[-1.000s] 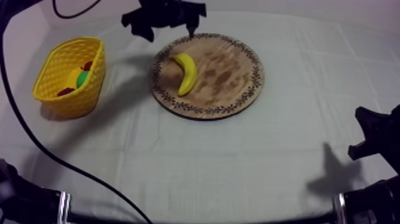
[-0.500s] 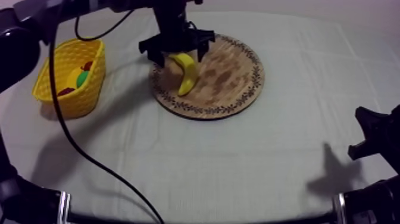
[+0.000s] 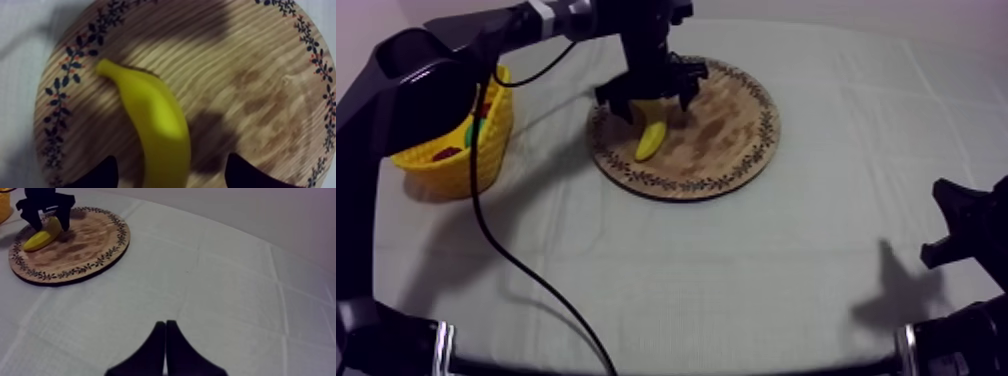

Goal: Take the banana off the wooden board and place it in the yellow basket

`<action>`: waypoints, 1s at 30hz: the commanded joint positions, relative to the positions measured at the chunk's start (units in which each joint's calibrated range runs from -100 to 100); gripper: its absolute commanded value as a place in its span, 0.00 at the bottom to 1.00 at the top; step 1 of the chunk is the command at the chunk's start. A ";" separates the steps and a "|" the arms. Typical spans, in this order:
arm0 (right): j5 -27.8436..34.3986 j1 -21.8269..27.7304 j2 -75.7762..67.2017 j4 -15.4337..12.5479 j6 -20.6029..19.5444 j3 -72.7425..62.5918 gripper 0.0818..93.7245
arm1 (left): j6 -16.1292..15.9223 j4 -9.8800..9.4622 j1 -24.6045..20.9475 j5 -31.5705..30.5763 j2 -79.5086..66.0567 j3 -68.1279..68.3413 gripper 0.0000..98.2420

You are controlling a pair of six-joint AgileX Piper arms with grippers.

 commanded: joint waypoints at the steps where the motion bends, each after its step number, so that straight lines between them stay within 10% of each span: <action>1: 0.00 0.00 0.00 0.00 0.01 -0.03 0.00 | 0.05 -0.06 -0.05 -0.46 1.35 -0.91 0.79; 9: 0.00 0.00 0.00 0.00 0.01 -0.03 0.00 | -0.07 -1.38 -0.18 -3.60 4.14 -2.20 0.70; 18: 0.00 0.00 0.00 0.00 0.04 -0.03 0.00 | -1.57 -3.43 -0.41 -5.56 4.82 -3.12 0.23; 30: 0.00 0.00 0.00 0.00 0.01 -0.03 0.00 | -3.13 -4.85 -1.51 -9.61 -4.69 4.72 0.03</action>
